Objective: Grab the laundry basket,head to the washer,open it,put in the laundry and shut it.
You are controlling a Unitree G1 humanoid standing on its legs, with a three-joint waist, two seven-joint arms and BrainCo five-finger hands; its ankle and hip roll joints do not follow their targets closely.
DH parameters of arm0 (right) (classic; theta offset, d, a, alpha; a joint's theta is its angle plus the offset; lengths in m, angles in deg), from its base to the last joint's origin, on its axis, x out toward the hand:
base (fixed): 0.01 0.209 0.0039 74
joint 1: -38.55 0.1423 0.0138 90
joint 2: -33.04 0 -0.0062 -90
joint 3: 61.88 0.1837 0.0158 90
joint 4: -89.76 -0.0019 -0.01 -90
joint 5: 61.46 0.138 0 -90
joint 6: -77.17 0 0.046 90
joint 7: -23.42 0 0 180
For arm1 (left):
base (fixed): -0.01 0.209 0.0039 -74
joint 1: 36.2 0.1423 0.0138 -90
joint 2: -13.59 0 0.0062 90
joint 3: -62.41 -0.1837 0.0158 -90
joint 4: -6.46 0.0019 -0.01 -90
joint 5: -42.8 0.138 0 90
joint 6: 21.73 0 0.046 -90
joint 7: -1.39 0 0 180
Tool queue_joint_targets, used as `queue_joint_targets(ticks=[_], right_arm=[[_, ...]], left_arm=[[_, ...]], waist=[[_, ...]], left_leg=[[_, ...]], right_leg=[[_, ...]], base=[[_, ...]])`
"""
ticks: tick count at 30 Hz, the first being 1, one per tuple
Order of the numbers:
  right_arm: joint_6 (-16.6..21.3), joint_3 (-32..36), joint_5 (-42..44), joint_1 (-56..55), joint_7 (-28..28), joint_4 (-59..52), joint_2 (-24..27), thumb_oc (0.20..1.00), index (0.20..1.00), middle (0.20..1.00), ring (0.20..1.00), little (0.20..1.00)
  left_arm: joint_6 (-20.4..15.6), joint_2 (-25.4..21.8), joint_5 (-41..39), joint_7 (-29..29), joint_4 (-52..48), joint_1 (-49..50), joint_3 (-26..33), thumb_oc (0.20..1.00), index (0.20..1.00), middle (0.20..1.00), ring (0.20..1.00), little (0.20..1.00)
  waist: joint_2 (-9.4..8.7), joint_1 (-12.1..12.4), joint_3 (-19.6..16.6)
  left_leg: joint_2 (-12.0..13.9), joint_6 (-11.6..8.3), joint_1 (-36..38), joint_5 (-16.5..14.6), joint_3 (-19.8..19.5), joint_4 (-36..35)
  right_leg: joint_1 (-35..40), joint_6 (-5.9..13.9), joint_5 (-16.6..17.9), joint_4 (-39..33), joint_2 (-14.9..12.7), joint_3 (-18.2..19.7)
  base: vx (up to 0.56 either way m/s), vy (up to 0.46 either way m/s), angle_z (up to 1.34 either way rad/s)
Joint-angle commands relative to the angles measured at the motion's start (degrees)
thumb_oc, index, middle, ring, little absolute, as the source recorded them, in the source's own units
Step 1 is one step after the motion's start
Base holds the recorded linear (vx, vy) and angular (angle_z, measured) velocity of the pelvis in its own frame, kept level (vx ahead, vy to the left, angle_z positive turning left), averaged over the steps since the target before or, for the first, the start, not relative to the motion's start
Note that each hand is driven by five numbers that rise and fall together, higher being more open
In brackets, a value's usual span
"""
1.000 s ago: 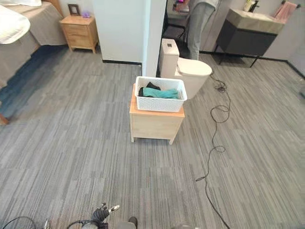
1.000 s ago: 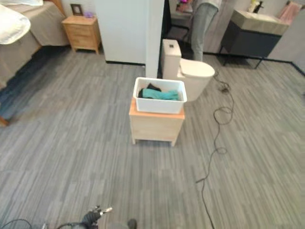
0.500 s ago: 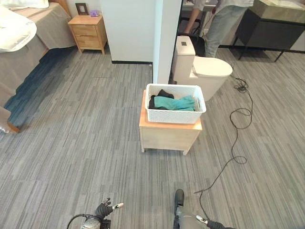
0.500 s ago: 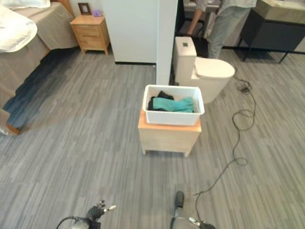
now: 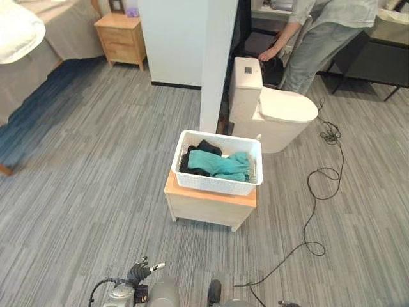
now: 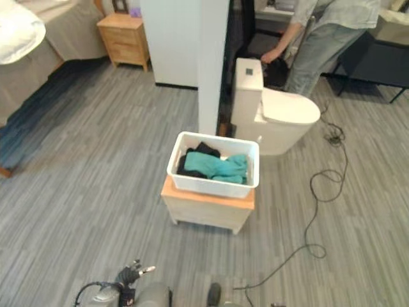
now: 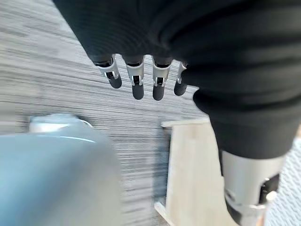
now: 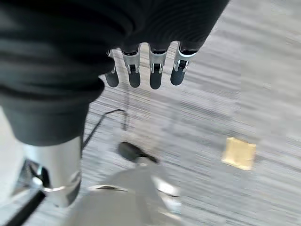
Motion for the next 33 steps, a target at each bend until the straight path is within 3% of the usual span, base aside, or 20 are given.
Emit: queue_joint_targets(ticks=[1,6,7,8,12,15,17,19,20,24,27,33], right_arm=[[0.2,0.7,-1.0,-2.5,0.2,1.9,0.8,1.000,1.000,1.000,1.000,1.000],[0.6,6.4,2.1,-3.0,1.3,2.3,1.7,1.000,1.000,1.000,1.000,1.000],[1.2,10.5,6.1,-2.0,2.3,1.2,3.2,1.000,1.000,1.000,1.000,1.000],[1.4,12.0,7.5,-1.7,2.7,1.0,3.7,1.000,1.000,1.000,1.000,1.000],[1.2,18.6,12.9,0.7,3.8,2.1,7.6,1.000,1.000,1.000,1.000,1.000],[1.1,21.9,15.8,0.3,3.9,2.1,9.8,1.000,1.000,1.000,1.000,1.000],[0.3,25.3,16.4,1.2,3.4,3.1,14.8,1.000,1.000,1.000,1.000,1.000],[0.2,26.4,16.1,1.3,3.6,2.2,16.4,1.000,1.000,1.000,1.000,1.000],[0.7,27.3,14.5,1.2,4.4,-2.3,19.6,1.000,1.000,1.000,1.000,1.000],[-0.6,26.5,7.7,1.5,6.1,-23.0,24.4,1.000,1.000,1.000,1.000,1.000],[-1.4,25.8,5.5,2.9,6.4,-31.4,26.0,1.000,1.000,1.000,1.000,1.000],[-3.6,10.0,4.5,23.2,5.3,-34.1,25.5,1.000,1.000,1.000,1.000,1.000]], left_arm=[[-1.6,0.9,-1.5,-0.4,-0.7,-0.1,-0.2,1.000,1.000,1.000,1.000,1.000],[-1.7,0.8,-5.0,0.4,-3.0,2.5,2.2,1.000,1.000,1.000,1.000,1.000],[-2.0,-0.2,-7.0,0.6,-7.6,4.4,4.0,1.000,1.000,1.000,1.000,1.000],[-2.0,-0.6,-7.6,0.6,-10.2,5.3,4.9,1.000,1.000,1.000,1.000,1.000],[-2.0,-2.1,-11.2,-0.2,-19.9,7.5,7.8,1.000,1.000,1.000,1.000,1.000],[-1.9,-2.9,-12.5,-1.0,-25.6,8.4,10.2,1.000,1.000,1.000,1.000,1.000],[-0.6,-3.9,-12.2,-1.9,-33.1,8.4,12.4,1.000,1.000,1.000,1.000,1.000],[-0.2,-4.8,-11.8,-1.9,-37.6,9.4,13.5,1.000,1.000,1.000,1.000,1.000],[0.1,-6.6,-10.7,-1.3,-43.0,10.8,14.7,1.000,1.000,1.000,1.000,1.000],[2.4,-9.8,-6.5,-1.6,-47.9,9.9,16.0,1.000,1.000,1.000,1.000,1.000],[3.6,-10.7,-5.0,-1.6,-48.1,7.8,15.1,1.000,1.000,1.000,1.000,1.000],[8.6,-13.0,-2.2,-2.9,-39.2,-11.5,2.9,1.000,1.000,1.000,1.000,1.000]], waist=[[2.50,0.4,-3.5],[3.32,-0.1,-5.1],[4.02,-0.3,-4.8],[4.29,-0.3,-4.8],[5.80,0.4,-4.6],[5.04,0.3,-4.6],[3.96,0.2,-6.4],[3.90,0.1,-7.0],[3.93,-0.2,-7.7],[4.23,-0.7,-8.3],[4.58,-1.1,-8.3],[5.24,-1.1,-6.0]], left_leg=[[-1.4,3.75,4.7,3.7,-3.0,-5.1],[-3.0,5.62,8.0,2.4,-0.5,-6.4],[-3.3,6.38,9.5,2.0,1.2,-7.1],[-3.4,6.53,10.1,1.8,1.9,-7.5],[-2.0,6.42,11.3,1.6,3.6,-9.0],[-2.4,6.13,12.4,1.0,3.4,-9.1],[-2.1,5.16,13.6,1.0,4.0,-10.4],[-1.7,4.79,13.7,1.0,3.7,-10.8],[-1.1,4.12,13.7,1.2,3.5,-10.8],[-0.3,3.51,13.4,1.1,3.0,-10.8],[0.0,3.29,13.2,1.2,2.9,-10.8],[0.6,3.08,11.0,2.2,2.4,-10.8]], right_leg=[[-1.2,6.99,-2.4,4.9,-2.6,0.8],[-1.8,8.43,-2.5,9.3,-4.3,3.0],[-4.0,9.75,-2.0,13.4,-5.2,3.8],[-4.2,10.17,-1.5,13.2,-5.8,3.9],[-7.1,11.59,4.1,10.2,-10.8,1.5],[-5.1,11.72,4.2,7.4,-11.5,0.5],[-2.6,12.29,4.3,4.1,-11.3,-1.3],[-1.8,12.36,4.3,3.2,-11.0,-2.0],[-0.9,12.40,4.0,2.1,-10.5,-2.9],[-0.4,11.92,3.3,1.0,-9.4,-3.0],[-0.4,11.64,2.8,0.9,-9.1,-2.9],[-2.7,11.01,2.6,1.0,-8.1,-2.4]], base=[[0.26,0.173,-0.45],[0.18,0.188,-0.61],[0.08,0.127,-0.65],[0.08,0.124,-0.67],[0.01,-0.048,-0.57],[0.12,-0.072,-0.04],[0.18,-0.134,0.22],[0.10,-0.087,0.20],[0.07,-0.085,0.21],[0.04,-0.064,0.02],[0.01,-0.010,-0.03],[-0.07,0.009,0.00]])
